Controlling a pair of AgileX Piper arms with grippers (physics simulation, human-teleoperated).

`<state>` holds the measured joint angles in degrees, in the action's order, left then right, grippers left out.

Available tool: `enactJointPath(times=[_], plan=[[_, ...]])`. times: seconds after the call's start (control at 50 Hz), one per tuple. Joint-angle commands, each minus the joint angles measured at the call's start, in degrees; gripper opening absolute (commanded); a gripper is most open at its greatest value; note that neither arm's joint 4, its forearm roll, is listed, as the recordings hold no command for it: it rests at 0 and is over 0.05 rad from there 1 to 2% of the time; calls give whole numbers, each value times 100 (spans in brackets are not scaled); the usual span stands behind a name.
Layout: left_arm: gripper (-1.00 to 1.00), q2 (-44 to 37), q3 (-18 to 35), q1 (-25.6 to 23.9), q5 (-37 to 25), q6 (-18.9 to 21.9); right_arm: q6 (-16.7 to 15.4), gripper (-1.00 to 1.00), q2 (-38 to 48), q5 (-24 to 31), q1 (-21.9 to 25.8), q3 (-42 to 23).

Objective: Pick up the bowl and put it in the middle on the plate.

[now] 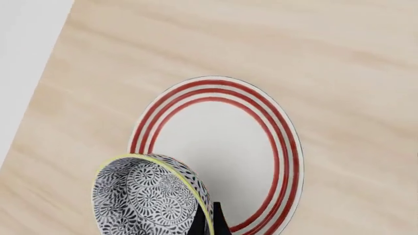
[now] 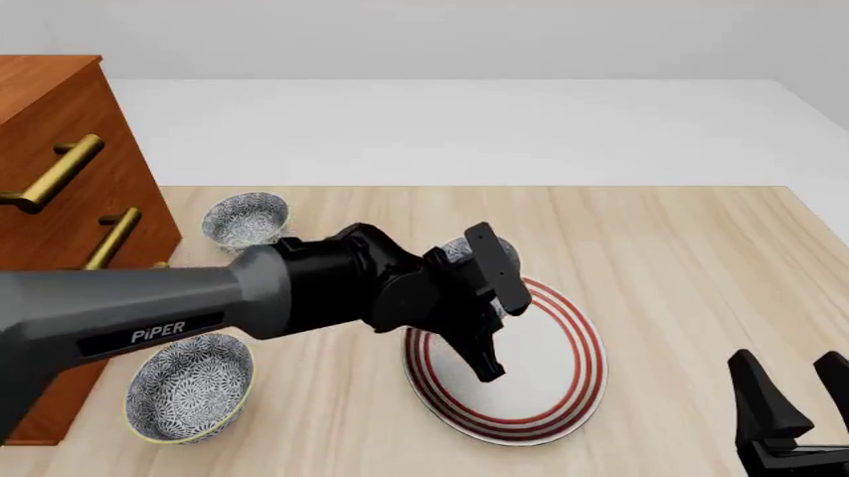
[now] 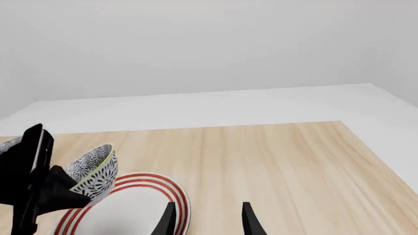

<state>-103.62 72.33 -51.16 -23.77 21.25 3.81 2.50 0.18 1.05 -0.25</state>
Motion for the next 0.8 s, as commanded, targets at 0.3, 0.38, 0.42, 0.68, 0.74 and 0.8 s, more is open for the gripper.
enactJointPath(times=[0.3, 0.38, 0.42, 0.68, 0.74, 0.8], plan=[[-100, -497, 284, -515, -99, -144, -1, 100, 2, -1, 0, 0], [-100, -559, 295, -563, -97, -155, 0, 100, 1, 0, 1, 0], [-100, -605, 300, -582, -87, -144, 1, 100, 0, 0, 0, 0], [-100, -877, 181, -601, 79, -53, -2, 100, 0, 0, 0, 0], [-100, -896, 161, -586, 94, -54, 1, 100, 0, 0, -1, 0], [-100, -931, 136, -573, 130, -47, -1, 100, 0, 0, 1, 0]])
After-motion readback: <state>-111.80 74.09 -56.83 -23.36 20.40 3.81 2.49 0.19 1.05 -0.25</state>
